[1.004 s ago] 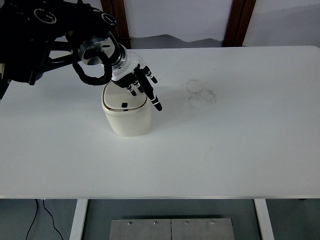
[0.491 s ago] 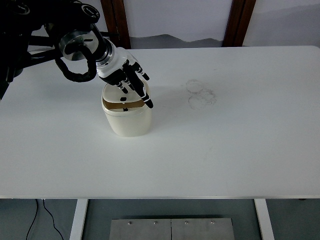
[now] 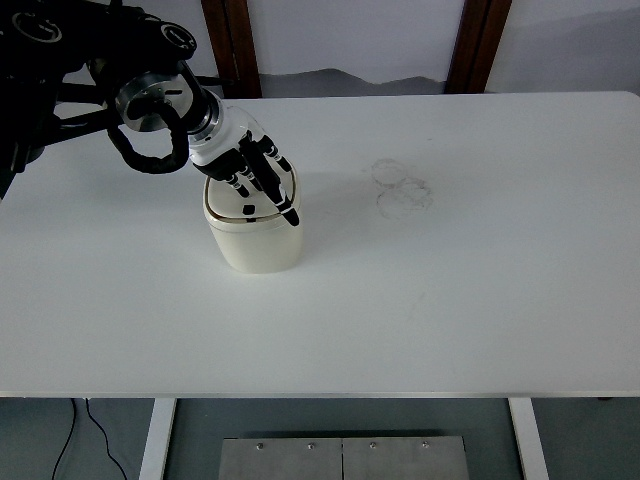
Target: Close trash bin
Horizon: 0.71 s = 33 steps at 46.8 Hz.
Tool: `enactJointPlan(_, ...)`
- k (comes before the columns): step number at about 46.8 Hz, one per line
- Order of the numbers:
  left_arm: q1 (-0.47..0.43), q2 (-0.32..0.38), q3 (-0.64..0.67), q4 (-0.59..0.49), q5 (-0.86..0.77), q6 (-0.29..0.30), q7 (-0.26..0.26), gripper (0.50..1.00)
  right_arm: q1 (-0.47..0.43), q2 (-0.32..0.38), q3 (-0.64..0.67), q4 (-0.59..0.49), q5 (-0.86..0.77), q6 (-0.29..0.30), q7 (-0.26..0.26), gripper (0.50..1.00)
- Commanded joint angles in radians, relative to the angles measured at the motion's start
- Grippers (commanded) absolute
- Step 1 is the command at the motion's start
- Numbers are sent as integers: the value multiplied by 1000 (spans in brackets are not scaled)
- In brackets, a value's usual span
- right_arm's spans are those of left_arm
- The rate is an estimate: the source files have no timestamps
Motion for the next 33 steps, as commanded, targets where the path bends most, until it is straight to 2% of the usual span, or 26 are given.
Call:
enactJointPlan(1, 0, 0, 0, 0, 0, 6, 0, 1000, 0, 0, 0, 0, 0, 0, 0, 995)
enactJointPlan(33, 23, 2, 23, 0, 0, 20, 0, 1000, 0, 0, 0, 0, 0, 0, 0, 995)
